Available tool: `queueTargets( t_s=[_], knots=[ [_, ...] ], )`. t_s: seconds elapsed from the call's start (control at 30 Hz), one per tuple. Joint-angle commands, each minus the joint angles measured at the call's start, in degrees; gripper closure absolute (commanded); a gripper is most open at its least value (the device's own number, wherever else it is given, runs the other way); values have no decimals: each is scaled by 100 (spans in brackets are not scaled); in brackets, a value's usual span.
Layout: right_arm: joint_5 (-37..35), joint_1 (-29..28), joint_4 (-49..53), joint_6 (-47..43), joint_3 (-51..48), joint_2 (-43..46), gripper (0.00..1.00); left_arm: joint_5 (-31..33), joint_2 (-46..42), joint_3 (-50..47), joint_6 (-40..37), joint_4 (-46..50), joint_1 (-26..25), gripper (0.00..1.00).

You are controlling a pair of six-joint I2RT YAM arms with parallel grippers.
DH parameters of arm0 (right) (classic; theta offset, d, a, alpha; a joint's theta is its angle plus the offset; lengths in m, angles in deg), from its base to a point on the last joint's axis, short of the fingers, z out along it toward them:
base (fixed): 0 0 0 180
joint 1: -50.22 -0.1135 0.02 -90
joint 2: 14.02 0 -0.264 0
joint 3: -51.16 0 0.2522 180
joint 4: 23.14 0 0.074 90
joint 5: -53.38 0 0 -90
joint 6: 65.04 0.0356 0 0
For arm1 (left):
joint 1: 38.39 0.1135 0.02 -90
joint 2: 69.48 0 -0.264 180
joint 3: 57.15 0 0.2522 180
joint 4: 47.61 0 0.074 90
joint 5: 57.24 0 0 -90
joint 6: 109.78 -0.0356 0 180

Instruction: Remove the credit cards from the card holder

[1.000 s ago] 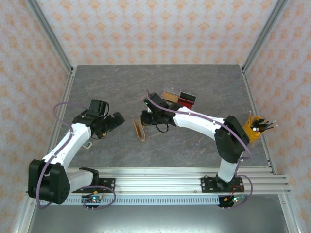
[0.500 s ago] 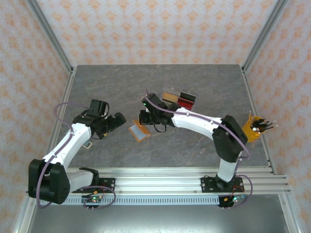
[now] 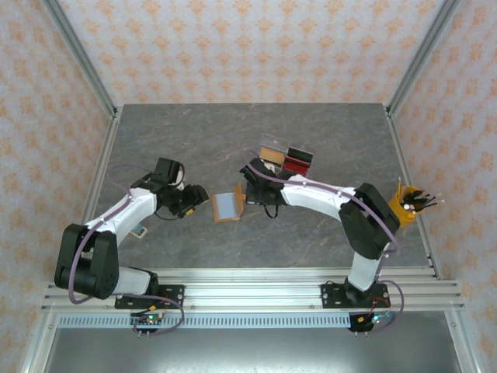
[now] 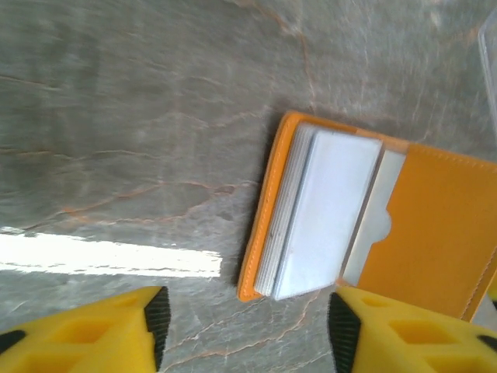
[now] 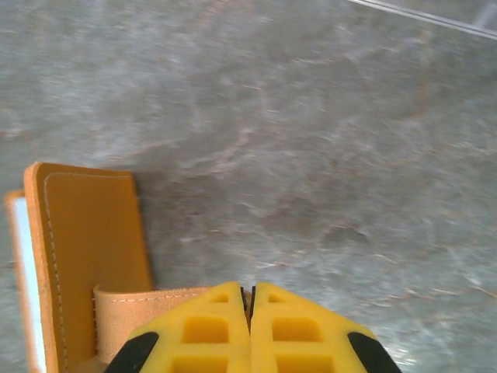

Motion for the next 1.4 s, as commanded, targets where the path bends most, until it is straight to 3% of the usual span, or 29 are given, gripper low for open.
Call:
queueTargets(
  t_s=[0.0, 0.17, 0.4, 0.57, 0.77, 0.87, 1.37],
  knots=[
    [-295, 70, 207, 40, -254, 293, 95, -139, 200, 81, 116, -336, -327, 48],
    [-59, 279, 35, -208, -513, 260, 95, 211, 578, 298, 260, -405, -786, 56],
    [156, 388, 88, -822, -409, 88, 95, 556, 992, 711, 464, -310, -995, 72],
    [125, 394, 175, -1014, -323, 49, 95, 783, 1086, 993, 416, -82, -1004, 73],
    [224, 392, 114, -982, -261, -107, 95, 202, 1536, 1243, 195, -99, -1004, 74],
    [270, 392, 48, -951, -250, -182, 95, 413, 1690, 1404, 24, 188, -1004, 72],
    [362, 392, 69, -970, -215, -289, 95, 302, 2248, 1793, -271, 506, -1048, 74]
  ],
)
